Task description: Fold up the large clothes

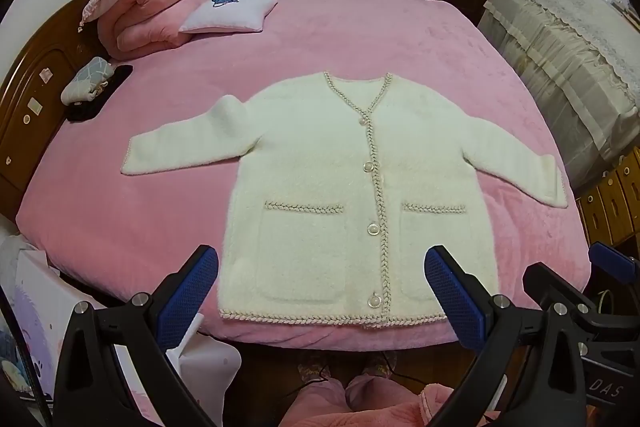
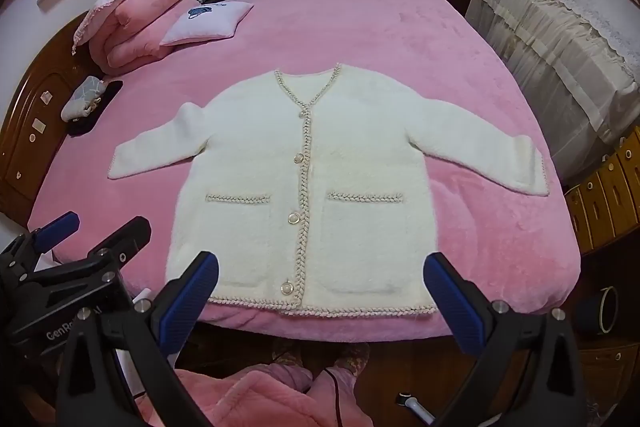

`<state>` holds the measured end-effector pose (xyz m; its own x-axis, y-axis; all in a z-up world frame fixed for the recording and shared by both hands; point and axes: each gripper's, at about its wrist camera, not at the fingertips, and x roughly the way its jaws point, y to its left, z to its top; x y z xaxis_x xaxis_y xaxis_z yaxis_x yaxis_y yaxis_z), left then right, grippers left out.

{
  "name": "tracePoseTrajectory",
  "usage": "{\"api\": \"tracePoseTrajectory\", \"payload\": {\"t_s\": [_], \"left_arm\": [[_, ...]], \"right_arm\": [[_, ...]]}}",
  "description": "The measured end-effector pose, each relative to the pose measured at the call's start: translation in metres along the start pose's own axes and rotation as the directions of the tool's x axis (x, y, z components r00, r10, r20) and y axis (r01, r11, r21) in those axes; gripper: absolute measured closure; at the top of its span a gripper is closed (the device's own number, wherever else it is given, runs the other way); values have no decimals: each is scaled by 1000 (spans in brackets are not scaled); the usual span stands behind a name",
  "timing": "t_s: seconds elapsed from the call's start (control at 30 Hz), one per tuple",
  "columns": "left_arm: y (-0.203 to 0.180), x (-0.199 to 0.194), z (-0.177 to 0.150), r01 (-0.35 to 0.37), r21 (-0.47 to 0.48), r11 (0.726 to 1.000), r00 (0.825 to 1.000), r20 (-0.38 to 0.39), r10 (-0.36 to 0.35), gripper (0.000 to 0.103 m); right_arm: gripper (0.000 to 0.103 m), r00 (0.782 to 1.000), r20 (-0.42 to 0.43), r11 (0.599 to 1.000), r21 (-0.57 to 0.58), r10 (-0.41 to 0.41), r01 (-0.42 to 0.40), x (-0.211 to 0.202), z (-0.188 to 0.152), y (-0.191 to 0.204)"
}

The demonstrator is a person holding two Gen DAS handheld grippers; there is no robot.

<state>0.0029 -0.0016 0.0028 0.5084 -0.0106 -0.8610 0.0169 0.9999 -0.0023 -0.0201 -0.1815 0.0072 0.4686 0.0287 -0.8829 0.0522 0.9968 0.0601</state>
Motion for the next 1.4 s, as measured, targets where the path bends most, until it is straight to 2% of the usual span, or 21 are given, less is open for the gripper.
{"api": "tracePoseTrajectory", "payload": {"t_s": [0.43,0.8,0.93,1.07,1.27,1.4], "left_arm": [[-6,1,2,-1,-3,1000,1000,-4,1,1],[-25,-4,-14,-33,-68,997,999,32,35,1],[-32,-6,-27,-56,-104,993,998,16,58,1],[-32,-4,-40,-39,-158,987,999,-19,36,1],[-21,0,-42,-56,-206,977,998,-41,49,1],[-5,9,-41,-44,-235,971,997,-65,29,1]], "right_arm": [[0,1000,-2,1000,-2,-11,11,1,1,-4],[0,1000,9,998,-67,8,-7,-1,2,-29],[0,1000,6,993,-113,17,-17,-4,-5,-33],[0,1000,8,989,-147,29,-28,-4,-10,-32],[0,999,11,981,-190,38,-35,1,-6,-23],[0,999,-16,978,-206,37,-39,14,-2,-10]]}}
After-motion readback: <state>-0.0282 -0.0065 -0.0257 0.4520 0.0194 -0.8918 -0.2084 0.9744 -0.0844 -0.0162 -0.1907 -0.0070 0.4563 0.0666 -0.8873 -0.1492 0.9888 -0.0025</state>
